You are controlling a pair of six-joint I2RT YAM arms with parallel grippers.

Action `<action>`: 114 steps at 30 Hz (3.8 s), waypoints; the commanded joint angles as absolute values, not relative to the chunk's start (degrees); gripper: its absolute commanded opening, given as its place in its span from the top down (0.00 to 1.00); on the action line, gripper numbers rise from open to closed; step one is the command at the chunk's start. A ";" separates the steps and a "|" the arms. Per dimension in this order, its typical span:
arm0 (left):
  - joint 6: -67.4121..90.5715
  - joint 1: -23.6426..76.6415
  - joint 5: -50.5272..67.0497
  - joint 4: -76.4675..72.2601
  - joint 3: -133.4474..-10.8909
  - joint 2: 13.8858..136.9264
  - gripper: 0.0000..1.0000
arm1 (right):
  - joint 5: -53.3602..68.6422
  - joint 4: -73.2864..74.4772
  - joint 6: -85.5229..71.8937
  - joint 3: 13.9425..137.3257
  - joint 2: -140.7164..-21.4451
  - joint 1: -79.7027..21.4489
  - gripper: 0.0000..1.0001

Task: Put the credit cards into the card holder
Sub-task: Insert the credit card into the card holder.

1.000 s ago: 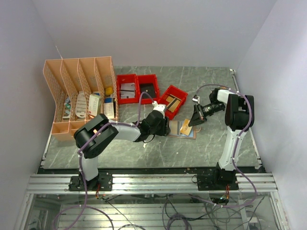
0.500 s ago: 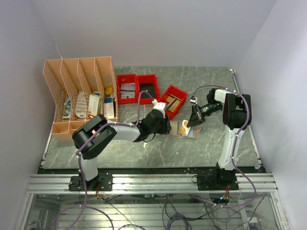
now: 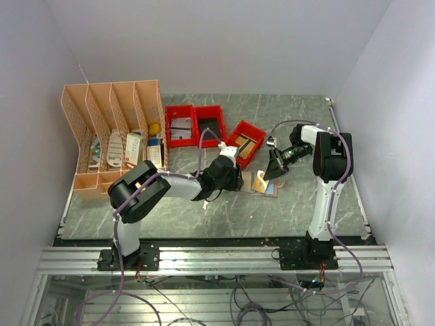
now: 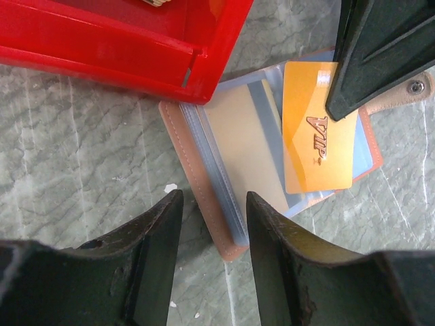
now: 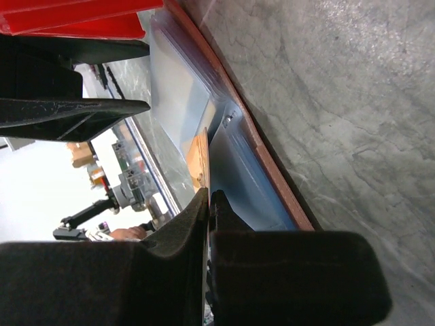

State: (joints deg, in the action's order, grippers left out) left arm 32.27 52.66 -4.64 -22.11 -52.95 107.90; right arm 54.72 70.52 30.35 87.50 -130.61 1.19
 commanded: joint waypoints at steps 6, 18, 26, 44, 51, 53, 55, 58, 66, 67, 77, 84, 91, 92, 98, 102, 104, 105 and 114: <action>30.68 53.07 -3.50 -22.70 -55.79 109.68 0.48 | 50.62 71.18 28.24 90.38 -133.42 0.47 1.00; 30.16 53.02 -3.32 -23.33 -56.11 110.09 0.48 | 48.78 74.75 26.64 94.47 -136.66 -1.10 1.00; 29.64 53.00 -2.84 -23.36 -56.71 111.01 0.48 | 48.67 74.62 25.59 95.02 -137.02 -1.81 1.00; 29.18 53.02 -2.69 -22.16 -60.45 114.49 0.52 | 46.90 74.79 23.47 92.44 -135.97 -1.60 1.00; 29.44 53.07 -2.10 -23.26 -59.71 114.34 0.52 | 47.96 69.93 18.05 88.47 -133.89 -1.14 1.00; 29.45 53.08 -1.90 -23.60 -59.59 114.30 0.52 | 48.14 68.99 17.18 88.40 -133.86 -1.07 1.00; 29.38 53.06 -1.68 -23.63 -59.44 114.24 0.52 | 48.24 68.56 16.59 88.99 -134.22 -1.04 1.00; 29.35 53.07 -1.37 -23.95 -59.22 114.04 0.52 | 48.67 67.96 15.73 89.87 -134.62 -1.04 1.00; 29.61 53.06 -0.34 -24.96 -58.79 113.80 0.51 | 49.71 66.20 14.58 89.98 -135.08 -1.08 0.98; 29.68 53.06 -0.54 -25.02 -58.68 113.54 0.50 | 49.71 66.06 14.58 89.82 -135.08 -1.13 0.98; 31.92 53.08 -3.61 -20.60 -57.33 104.21 0.44 | 50.05 65.66 14.50 89.71 -135.18 -1.08 0.95; 38.12 55.71 1.39 -22.95 -59.37 104.85 0.51 | 50.01 65.81 14.73 89.80 -135.42 -1.14 0.94; 38.80 59.95 3.56 -22.91 -66.44 112.47 0.57 | 50.05 66.35 15.11 90.20 -135.78 -1.14 0.94; 38.61 60.48 3.07 -22.10 -67.71 113.24 0.57 | 50.03 66.36 15.11 90.21 -135.79 -1.14 0.94; 37.80 63.36 -4.59 -12.81 -76.00 118.57 0.64 | 50.10 66.57 15.12 90.41 -135.70 -1.14 0.93; 37.98 64.16 -9.53 -7.78 -79.28 121.48 0.67 | 50.19 66.62 15.20 90.35 -135.62 -1.14 0.93; 37.65 64.38 -11.75 -5.69 -80.36 122.25 0.67 | 50.21 66.54 15.28 90.27 -135.57 -1.14 0.93; 37.39 64.42 -12.72 -4.89 -80.74 122.56 0.67 | 50.25 66.53 15.29 90.19 -135.61 -1.14 0.93; 37.42 64.82 -19.94 -1.84 -83.52 124.75 0.62 | 50.37 66.66 15.46 90.16 -135.44 -1.07 0.92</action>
State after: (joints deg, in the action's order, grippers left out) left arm 37.95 64.47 -13.58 -4.49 -81.34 123.70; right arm 53.19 69.71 15.81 89.84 -133.86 -0.99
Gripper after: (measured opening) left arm 0.369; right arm 0.076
